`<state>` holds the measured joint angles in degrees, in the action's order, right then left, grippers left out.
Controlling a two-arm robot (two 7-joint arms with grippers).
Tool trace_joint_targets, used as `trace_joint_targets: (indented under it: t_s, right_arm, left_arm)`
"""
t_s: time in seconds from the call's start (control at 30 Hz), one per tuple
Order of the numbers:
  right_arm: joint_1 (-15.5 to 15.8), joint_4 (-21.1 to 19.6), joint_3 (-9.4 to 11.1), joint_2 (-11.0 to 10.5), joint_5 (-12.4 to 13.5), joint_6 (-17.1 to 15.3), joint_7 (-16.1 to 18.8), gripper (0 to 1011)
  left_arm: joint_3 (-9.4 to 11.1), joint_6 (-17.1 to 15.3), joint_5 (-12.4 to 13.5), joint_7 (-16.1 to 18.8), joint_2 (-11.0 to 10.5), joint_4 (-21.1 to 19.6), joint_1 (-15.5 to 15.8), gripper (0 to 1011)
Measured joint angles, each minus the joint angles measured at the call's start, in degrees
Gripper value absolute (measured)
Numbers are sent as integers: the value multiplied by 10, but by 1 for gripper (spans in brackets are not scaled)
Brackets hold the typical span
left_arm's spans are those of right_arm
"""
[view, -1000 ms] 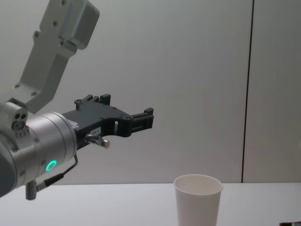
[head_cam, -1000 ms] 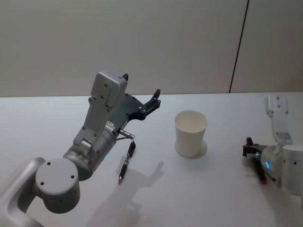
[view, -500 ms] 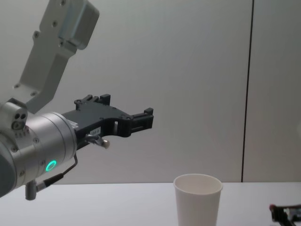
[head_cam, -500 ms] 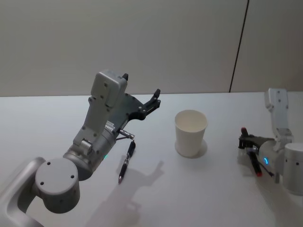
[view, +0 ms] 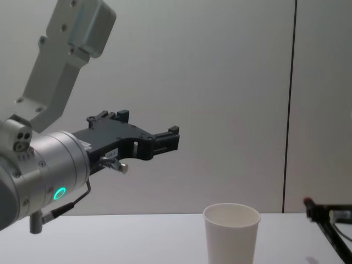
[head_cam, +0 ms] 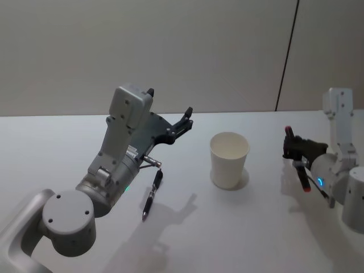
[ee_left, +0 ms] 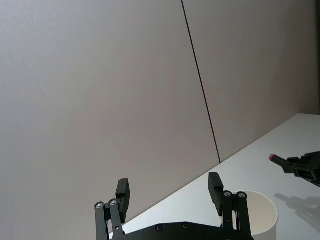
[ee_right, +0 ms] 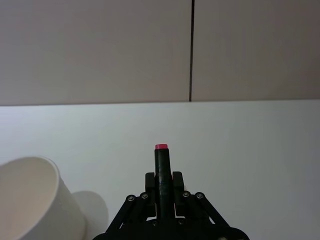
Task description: Place the pen into the pen holder.
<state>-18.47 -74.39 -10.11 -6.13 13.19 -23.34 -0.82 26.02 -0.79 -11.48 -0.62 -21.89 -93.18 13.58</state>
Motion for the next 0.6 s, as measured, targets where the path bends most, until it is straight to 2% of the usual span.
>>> trace_joint_targets:
  t_s: [0.27, 0.47, 0.5, 0.6]
  right_arm:
    - [12, -30, -2, -2, -2, 52, 24, 185]
    - [19, -45, -5, -3, -3, 105, 52, 185]
    - [19, -45, -5, -3, -3, 105, 52, 185]
    - [21, -50, -7, -3, -3, 138, 71, 185]
  left_arm:
    - [0, 0, 0, 0, 0, 0, 0, 1003]
    - [0, 0, 0, 0, 0, 0, 0, 1003]
    - [0, 0, 0, 0, 0, 0, 0, 1003]
    - [0, 0, 0, 0, 0, 0, 0, 1003]
